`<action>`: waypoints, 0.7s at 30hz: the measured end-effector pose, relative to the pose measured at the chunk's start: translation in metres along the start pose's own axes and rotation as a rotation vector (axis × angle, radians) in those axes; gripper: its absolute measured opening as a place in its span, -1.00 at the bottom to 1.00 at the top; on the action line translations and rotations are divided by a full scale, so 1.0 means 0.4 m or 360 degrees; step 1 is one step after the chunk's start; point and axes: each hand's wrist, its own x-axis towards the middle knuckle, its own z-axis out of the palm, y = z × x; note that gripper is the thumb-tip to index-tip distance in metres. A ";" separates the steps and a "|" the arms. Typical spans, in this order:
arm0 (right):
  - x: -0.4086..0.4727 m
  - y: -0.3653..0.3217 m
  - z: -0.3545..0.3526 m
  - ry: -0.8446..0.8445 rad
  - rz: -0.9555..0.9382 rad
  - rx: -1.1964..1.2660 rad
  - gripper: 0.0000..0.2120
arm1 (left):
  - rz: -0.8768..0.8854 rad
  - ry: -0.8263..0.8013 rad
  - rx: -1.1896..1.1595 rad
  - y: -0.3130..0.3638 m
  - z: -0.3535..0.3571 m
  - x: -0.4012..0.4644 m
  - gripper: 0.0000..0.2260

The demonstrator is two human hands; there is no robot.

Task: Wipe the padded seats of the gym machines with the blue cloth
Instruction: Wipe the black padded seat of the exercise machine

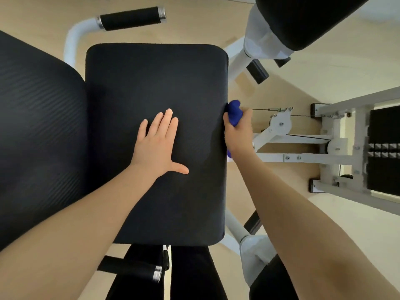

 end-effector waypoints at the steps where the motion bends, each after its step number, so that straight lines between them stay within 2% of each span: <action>1: 0.029 -0.022 0.007 0.0000 -0.0014 0.0021 -0.84 | -0.0015 -0.0016 0.0005 0.002 -0.001 0.000 0.17; 4: 0.072 -0.046 0.011 -0.0037 -0.0020 0.0111 -0.81 | -0.0043 -0.0067 -0.0020 0.006 -0.007 0.001 0.17; 9: 0.026 0.028 -0.034 -0.0185 0.0184 0.0144 -0.83 | -0.0065 -0.0134 -0.0042 0.018 -0.027 -0.004 0.15; 11: 0.040 0.019 -0.030 -0.0152 0.0225 0.0160 -0.80 | -0.0054 -0.0134 -0.0103 0.017 -0.029 -0.004 0.08; 14: 0.111 -0.049 0.004 -0.0050 0.0191 0.0195 -0.81 | -0.0034 0.0095 -0.0328 -0.008 -0.051 0.011 -0.27; 16: 0.164 -0.104 0.032 0.0051 0.0130 0.0250 -0.85 | -0.0006 0.0227 -0.0376 -0.035 -0.075 0.037 -0.41; 18: 0.205 -0.150 0.052 0.0174 0.0019 0.0206 -0.86 | -0.0052 0.0317 -0.0377 -0.070 -0.097 0.068 -0.43; 21: 0.237 -0.199 0.069 0.0271 -0.0139 0.0066 -0.84 | -0.0285 0.0396 -0.0429 -0.125 -0.124 0.114 -0.38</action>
